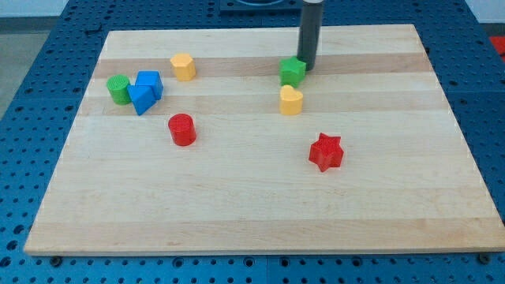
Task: Slide the green star towards blue triangle and blue cube
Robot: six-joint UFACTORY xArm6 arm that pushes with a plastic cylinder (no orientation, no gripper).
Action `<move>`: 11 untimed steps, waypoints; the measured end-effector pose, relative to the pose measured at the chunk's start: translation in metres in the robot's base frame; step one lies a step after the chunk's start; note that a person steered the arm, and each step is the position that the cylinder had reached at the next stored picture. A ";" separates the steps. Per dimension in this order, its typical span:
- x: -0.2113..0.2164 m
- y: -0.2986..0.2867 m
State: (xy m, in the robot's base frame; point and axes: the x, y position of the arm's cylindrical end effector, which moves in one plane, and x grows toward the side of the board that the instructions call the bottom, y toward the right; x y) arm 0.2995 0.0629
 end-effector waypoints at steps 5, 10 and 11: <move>0.017 0.009; 0.026 -0.105; 0.032 -0.081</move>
State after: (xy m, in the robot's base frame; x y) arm 0.3313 -0.0185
